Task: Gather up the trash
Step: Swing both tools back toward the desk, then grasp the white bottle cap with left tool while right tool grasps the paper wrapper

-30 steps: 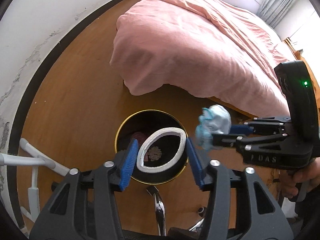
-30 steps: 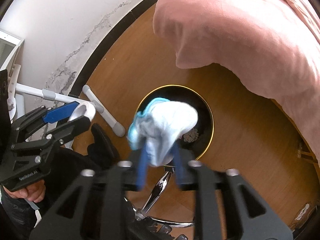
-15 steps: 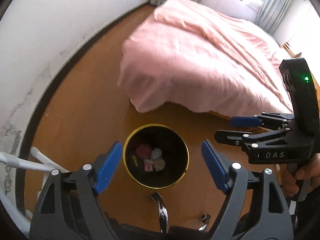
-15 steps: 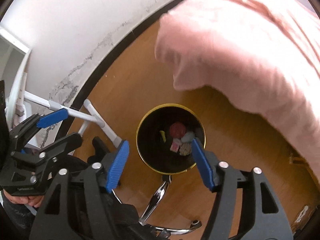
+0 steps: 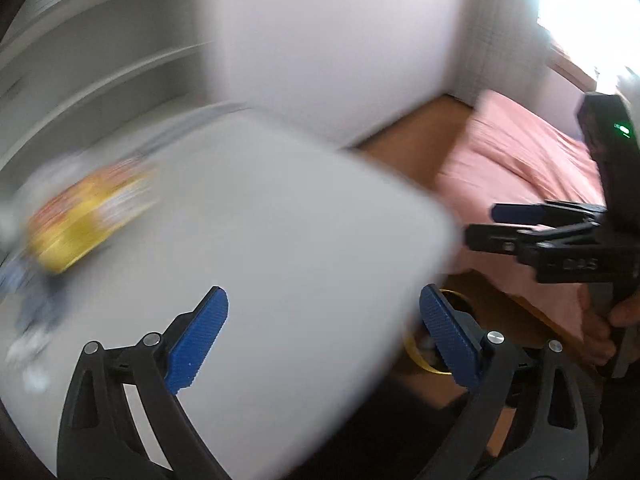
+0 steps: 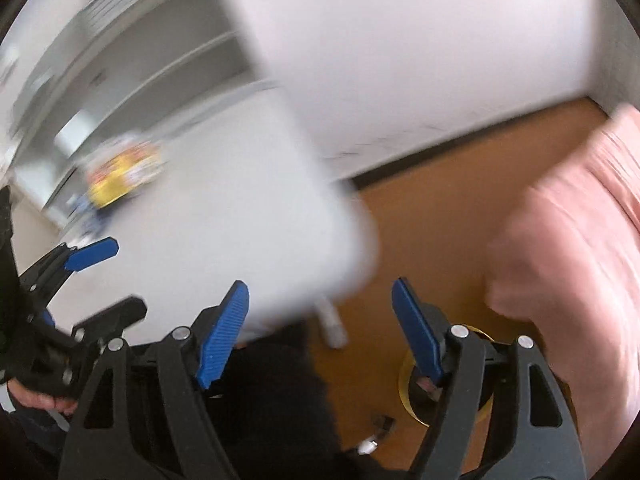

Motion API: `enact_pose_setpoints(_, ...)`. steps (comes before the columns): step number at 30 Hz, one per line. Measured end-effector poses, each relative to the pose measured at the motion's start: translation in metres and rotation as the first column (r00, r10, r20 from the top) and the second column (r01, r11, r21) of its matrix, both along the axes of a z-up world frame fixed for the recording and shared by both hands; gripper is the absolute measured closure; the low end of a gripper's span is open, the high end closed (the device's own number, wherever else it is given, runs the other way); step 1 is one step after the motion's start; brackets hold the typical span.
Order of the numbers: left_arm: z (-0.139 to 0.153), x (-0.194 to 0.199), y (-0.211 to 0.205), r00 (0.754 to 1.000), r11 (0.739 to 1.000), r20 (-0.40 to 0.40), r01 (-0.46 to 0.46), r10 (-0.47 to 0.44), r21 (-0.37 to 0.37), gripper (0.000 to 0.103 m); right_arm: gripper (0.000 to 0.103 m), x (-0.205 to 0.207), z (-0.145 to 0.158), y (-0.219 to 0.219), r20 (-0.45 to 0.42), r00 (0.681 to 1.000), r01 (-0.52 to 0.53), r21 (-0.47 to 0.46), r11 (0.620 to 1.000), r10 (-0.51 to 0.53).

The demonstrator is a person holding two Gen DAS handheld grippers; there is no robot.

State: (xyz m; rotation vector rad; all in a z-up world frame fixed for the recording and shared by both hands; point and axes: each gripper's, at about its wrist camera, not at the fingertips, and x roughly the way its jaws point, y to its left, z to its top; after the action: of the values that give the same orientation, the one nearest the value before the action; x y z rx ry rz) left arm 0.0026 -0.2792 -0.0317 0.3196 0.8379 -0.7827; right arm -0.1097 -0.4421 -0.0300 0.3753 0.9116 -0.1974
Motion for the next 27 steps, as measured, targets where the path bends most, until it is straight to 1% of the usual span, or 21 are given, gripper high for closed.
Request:
enact_pose_setpoints(1, -0.001, 0.008, 0.020, 0.999, 0.999, 0.005, -0.047, 0.047, 0.003, 0.009, 0.031, 0.016, 0.001, 0.017, 0.001, 0.999, -0.046, -0.001, 0.999, 0.046)
enact_pose_setpoints(2, -0.002, 0.019, 0.048, 0.993, 0.993, 0.012, -0.115, 0.115, 0.014, 0.009, 0.031, 0.033, 0.001, 0.037, 0.001, 0.995, -0.097, 0.001, 0.995, 0.097)
enact_pose_setpoints(4, -0.005, 0.035, 0.094, 0.974, 0.973, 0.018, -0.228, 0.227, 0.028, 0.009, 0.031, 0.065, 0.003, 0.079, -0.003, 0.981, -0.192, 0.001, 0.981, 0.192)
enact_pose_setpoints(6, -0.008, 0.051, 0.142, 0.938, 0.937, 0.012, -0.346, 0.346, 0.044, 0.009, 0.031, 0.094, 0.004, 0.122, -0.006, 0.959, -0.283, -0.002, 0.959, 0.283)
enact_pose_setpoints(8, -0.013, 0.064, 0.180, 0.904, 0.902, 0.008, -0.427, 0.427, 0.060, 0.009, 0.031, 0.116, 0.004, 0.160, -0.012, 0.932, -0.364, -0.006, 0.932, 0.364)
enact_pose_setpoints(9, -0.017, 0.070, 0.196, 0.890, 0.888, -0.002, -0.455, 0.456, 0.067, 0.009, 0.032, 0.121, 0.005, 0.174, -0.017, 0.922, -0.388, -0.009, 0.922, 0.387)
enact_pose_setpoints(11, -0.024, 0.081, 0.218, 0.863, 0.861, -0.020, -0.502, 0.505, 0.083, 0.009, 0.032, 0.136, 0.005, 0.198, -0.021, 0.901, -0.433, -0.010, 0.901, 0.433)
enact_pose_setpoints(13, -0.031, 0.092, 0.235, 0.847, 0.846, -0.044, -0.524, 0.530, 0.093, 0.009, 0.032, 0.148, 0.004, 0.221, -0.030, 0.883, -0.469, -0.013, 0.883, 0.468)
enact_pose_setpoints(15, -0.036, 0.102, 0.241, 0.846, 0.848, -0.069, -0.523, 0.529, 0.087, 0.009, 0.033, 0.154, 0.002, 0.230, -0.038, 0.874, -0.484, -0.010, 0.875, 0.484)
enact_pose_setpoints(17, -0.040, 0.110, 0.238, 0.844, 0.845, -0.065, -0.526, 0.533, 0.098, 0.009, 0.033, 0.161, 0.001, 0.238, -0.044, 0.871, -0.490, -0.009, 0.872, 0.489)
enact_pose_setpoints(18, -0.041, 0.106, 0.242, 0.844, 0.845, -0.063, -0.525, 0.532, 0.098, 0.010, 0.033, 0.162, 0.002, 0.241, -0.049, 0.870, -0.491, -0.012, 0.871, 0.490)
enact_pose_setpoints(20, -0.042, 0.114, 0.241, 0.846, 0.849, -0.071, -0.522, 0.528, 0.089, 0.012, 0.033, 0.167, 0.001, 0.244, -0.056, 0.870, -0.491, -0.013, 0.871, 0.490)
enact_pose_setpoints(22, -0.042, 0.117, 0.240, 0.848, 0.851, -0.082, -0.518, 0.524, 0.083, 0.035, 0.034, 0.169, 0.002, 0.246, -0.064, 0.869, -0.492, -0.021, 0.870, 0.490)
enact_pose_setpoints(23, -0.043, 0.118, 0.240, 0.847, 0.851, -0.094, -0.517, 0.524, 0.089, 0.054, 0.034, 0.171, 0.002, 0.246, -0.068, 0.869, -0.493, -0.024, 0.870, 0.491)
enact_pose_setpoints(24, -0.043, 0.119, 0.238, 0.846, 0.850, -0.086, -0.519, 0.526, 0.092, 0.072, 0.035, 0.173, 0.001, 0.246, -0.070, 0.867, -0.496, -0.024, 0.868, 0.493)
enact_pose_setpoints(26, -0.037, 0.113, 0.243, 0.855, 0.861, -0.108, -0.503, 0.508, 0.074, 0.072, 0.035, 0.180, 0.001, 0.254, -0.073, 0.859, -0.510, -0.025, 0.860, 0.507)
enact_pose_setpoints(27, -0.033, 0.107, 0.244, 0.855, 0.862, -0.104, -0.503, 0.507, 0.067, 0.072, 0.035, 0.184, 0.001, 0.258, -0.072, 0.851, -0.522, -0.023, 0.853, 0.520)
